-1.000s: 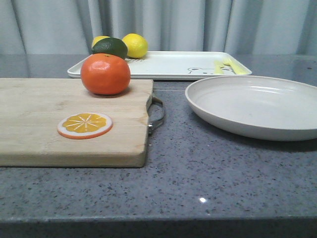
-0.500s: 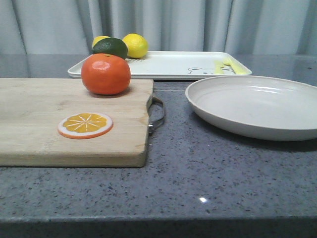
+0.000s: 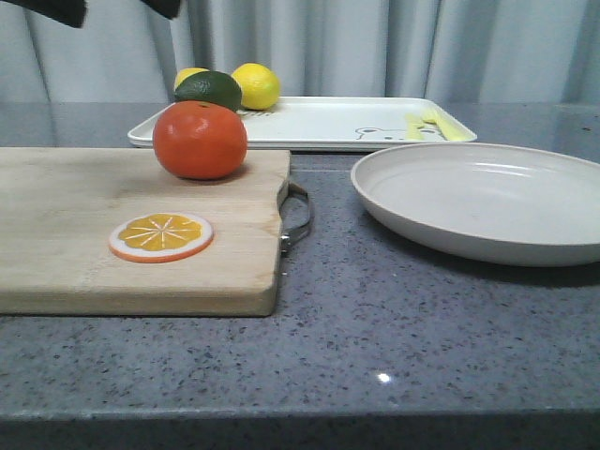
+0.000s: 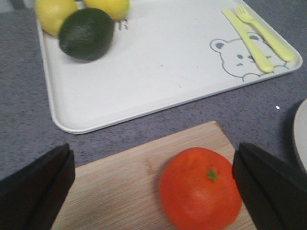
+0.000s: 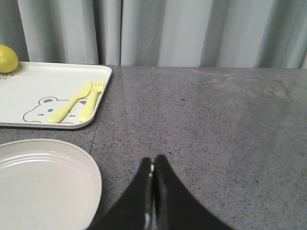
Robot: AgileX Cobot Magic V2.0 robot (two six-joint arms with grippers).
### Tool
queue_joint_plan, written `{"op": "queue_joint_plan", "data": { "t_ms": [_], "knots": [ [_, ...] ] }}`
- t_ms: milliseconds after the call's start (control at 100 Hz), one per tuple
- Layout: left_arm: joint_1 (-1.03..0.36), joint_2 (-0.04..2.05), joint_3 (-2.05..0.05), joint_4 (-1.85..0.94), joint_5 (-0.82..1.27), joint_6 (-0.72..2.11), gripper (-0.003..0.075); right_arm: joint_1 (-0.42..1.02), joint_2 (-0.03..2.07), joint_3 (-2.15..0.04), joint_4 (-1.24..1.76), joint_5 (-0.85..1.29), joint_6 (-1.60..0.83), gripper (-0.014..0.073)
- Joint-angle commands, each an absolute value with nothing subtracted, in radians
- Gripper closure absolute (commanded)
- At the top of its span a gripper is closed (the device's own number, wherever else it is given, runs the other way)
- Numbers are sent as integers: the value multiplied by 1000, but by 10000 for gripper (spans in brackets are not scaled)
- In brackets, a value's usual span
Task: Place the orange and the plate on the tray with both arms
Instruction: 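Lower the left gripper onto the large orange and close it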
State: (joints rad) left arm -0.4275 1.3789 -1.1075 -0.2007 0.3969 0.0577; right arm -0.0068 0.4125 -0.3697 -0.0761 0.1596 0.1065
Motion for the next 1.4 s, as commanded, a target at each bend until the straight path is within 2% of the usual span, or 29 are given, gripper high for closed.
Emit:
{"op": "queue_joint_plan", "data": {
  "t_ms": [0, 180, 360, 990, 1100, 1300, 1390],
  "knots": [
    [-459, 1427, -1217, -236, 414, 58, 79, -10, 426, -406, -81, 101, 104, 650],
    [-465, 1579, -1396, -305, 625, 54, 79, -10, 426, -406, -81, 106, 104, 650],
    [-465, 1665, -1493, -305, 728, 54, 79, -10, 426, -406, -81, 107, 104, 650],
    [-465, 1710, -1500, -310, 867, 54, 87, -10, 426, -406, -81, 107, 104, 650],
    [-465, 1710, -1500, -314, 867, 54, 134, -10, 426, -406, -81, 107, 104, 650],
    [-465, 1710, -1500, -316, 867, 54, 321, -10, 426, -406, -81, 107, 104, 650],
    [-465, 1710, -1505, -325, 867, 54, 372, -10, 426, -406, -81, 107, 104, 650]
  ]
}}
